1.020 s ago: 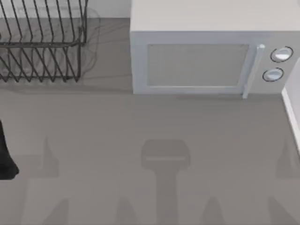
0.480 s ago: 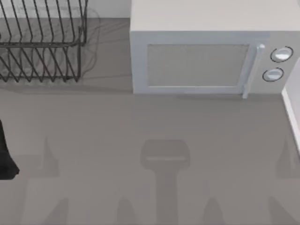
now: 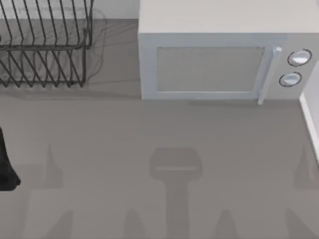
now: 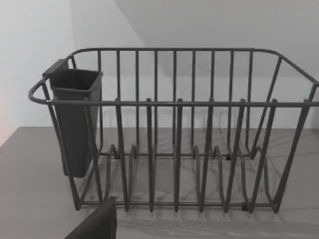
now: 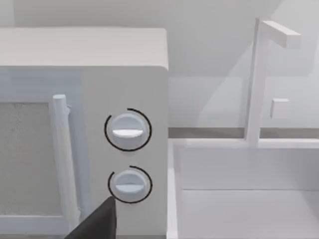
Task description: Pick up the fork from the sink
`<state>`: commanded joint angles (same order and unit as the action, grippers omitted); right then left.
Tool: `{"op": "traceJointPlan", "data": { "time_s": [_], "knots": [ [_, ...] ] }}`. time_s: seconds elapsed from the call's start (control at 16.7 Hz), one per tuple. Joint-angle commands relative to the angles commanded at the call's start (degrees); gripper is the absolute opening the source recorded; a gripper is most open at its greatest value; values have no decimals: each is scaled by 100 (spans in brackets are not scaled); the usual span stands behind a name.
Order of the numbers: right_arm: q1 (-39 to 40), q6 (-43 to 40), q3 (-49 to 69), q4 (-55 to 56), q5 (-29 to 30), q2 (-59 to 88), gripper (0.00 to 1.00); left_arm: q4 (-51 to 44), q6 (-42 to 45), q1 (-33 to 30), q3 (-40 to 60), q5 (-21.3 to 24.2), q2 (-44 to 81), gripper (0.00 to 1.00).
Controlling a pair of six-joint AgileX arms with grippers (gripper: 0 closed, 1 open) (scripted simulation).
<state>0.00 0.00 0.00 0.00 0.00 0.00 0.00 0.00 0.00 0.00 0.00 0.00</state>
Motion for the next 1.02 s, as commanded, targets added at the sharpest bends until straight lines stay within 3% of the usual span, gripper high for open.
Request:
{"op": "traceJointPlan", "data": {
  "time_s": [0.54, 1.02],
  "knots": [
    [-17, -15, 139, -87, 1, 169, 100, 0, 0, 0, 0, 0, 0, 100],
    [-294, -251, 2364, -1468, 5, 2867, 100, 0, 0, 0, 0, 0, 0, 100]
  ]
}}
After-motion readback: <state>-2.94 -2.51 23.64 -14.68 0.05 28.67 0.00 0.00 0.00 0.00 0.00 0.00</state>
